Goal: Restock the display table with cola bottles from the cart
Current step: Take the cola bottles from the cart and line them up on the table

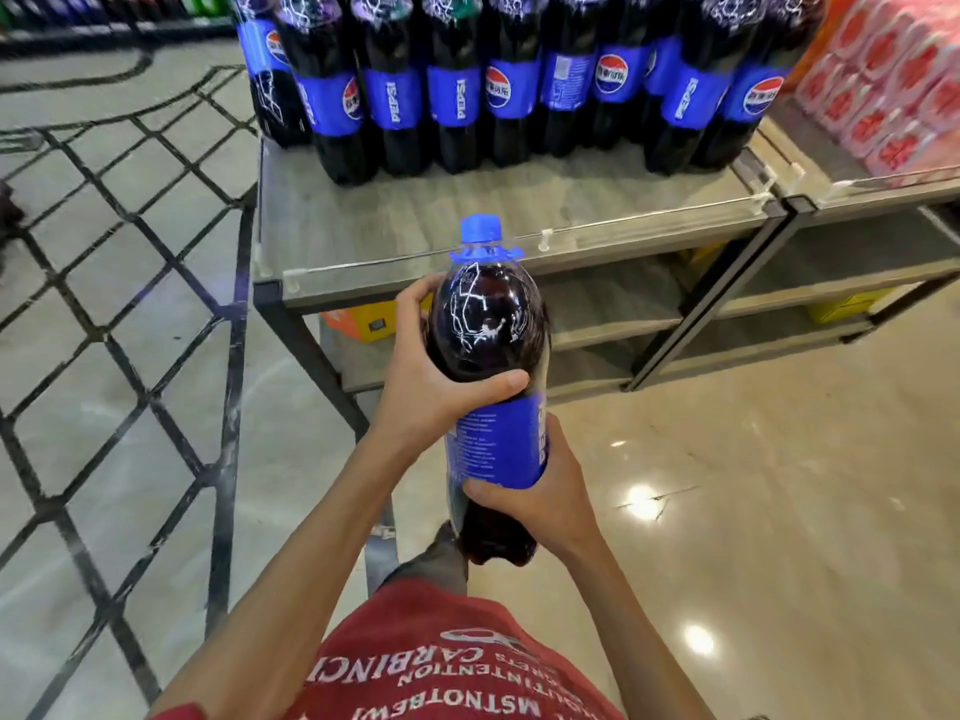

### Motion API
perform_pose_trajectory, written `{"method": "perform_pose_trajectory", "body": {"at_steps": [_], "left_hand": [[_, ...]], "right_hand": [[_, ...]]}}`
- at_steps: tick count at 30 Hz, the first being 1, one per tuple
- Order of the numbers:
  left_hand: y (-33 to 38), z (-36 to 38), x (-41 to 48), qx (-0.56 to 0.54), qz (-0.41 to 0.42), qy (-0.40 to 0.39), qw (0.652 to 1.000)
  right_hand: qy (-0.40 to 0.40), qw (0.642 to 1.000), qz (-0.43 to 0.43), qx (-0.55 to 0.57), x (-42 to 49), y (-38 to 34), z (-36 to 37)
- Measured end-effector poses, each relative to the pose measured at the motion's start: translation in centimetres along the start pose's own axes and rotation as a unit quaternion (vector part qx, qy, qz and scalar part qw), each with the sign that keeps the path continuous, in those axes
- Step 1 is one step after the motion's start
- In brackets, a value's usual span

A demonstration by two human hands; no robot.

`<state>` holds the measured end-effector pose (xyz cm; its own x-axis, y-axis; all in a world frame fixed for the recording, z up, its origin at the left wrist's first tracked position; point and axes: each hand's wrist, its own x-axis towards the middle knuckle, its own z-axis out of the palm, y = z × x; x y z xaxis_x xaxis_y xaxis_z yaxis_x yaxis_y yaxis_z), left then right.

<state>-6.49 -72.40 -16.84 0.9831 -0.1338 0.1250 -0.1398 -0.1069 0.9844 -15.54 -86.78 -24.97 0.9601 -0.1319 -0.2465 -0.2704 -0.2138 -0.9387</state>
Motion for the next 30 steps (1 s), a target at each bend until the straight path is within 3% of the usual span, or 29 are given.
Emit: {"method": "perform_pose_trajectory", "body": {"at_steps": [18,30], "left_hand": [[-2.2,7.2,28.5,-0.032,0.033,-0.027,0.999],[-1.9,13.3,39.0,-0.016,0.037,-0.046,0.998]], "right_hand": [[0.051,0.999,-0.002,-0.019,26.3,-6.2,-8.4],[0.067,0.998,-0.014,0.003,36.4,-7.5,-14.8]]}}
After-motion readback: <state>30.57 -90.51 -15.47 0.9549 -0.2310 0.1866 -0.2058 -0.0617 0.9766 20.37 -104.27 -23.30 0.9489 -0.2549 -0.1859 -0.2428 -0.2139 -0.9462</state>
